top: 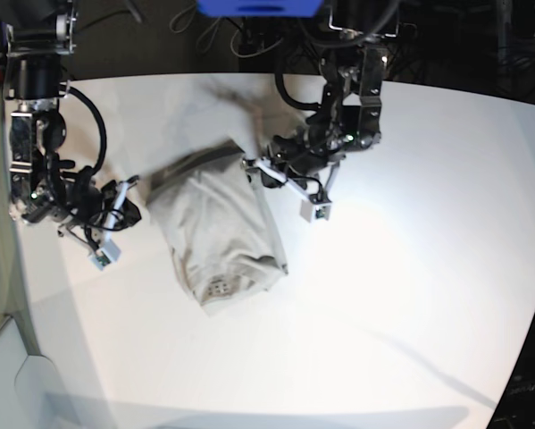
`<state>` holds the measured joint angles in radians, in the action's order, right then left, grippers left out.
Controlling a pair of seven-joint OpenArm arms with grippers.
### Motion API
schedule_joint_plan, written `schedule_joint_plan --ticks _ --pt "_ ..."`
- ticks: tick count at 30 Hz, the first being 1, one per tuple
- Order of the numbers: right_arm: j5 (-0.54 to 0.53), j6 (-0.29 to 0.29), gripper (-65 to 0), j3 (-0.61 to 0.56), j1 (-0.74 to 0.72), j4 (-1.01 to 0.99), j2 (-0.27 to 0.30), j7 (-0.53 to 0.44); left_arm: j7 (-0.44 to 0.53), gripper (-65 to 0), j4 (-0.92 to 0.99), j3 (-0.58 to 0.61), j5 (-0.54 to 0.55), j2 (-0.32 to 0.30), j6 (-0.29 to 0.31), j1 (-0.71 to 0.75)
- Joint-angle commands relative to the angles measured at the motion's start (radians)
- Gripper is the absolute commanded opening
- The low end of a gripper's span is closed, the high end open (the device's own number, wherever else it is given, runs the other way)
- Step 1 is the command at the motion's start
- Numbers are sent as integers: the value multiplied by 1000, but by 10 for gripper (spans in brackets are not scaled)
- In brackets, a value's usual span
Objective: Layout the t-shirt on the table in an organized manner, then fold the t-shirt properly
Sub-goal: 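Square the bundle sides with both grippers and release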
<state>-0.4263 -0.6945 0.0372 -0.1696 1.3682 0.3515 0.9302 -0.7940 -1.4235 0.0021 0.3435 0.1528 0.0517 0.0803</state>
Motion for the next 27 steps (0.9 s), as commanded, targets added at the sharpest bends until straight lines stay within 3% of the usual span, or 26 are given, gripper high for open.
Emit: schedule_joint_plan --ticks 1,6,12,20,27 --pt "-13 -4 -592 2 -11 15 2 -18 -21 -648 2 12 -8 4 -22 -3" --pt "-15 -4 -594 -76 11 18 -29 -17 -26 -648 -3 26 -8 4 -22 -7" --pt "-15 -4 -594 -86 97 155 -68 -17 -17 -648 -43 11 -11 4 -23 -3" --pt "-15 -4 -593 -87 183 270 -70 -9 -26 -648 -181 -135 -11 4 -23 0" --pt "-15 -4 -594 -87 218 273 -65 -15 -32 -649 -434 -314 -4 -6 -23 59"
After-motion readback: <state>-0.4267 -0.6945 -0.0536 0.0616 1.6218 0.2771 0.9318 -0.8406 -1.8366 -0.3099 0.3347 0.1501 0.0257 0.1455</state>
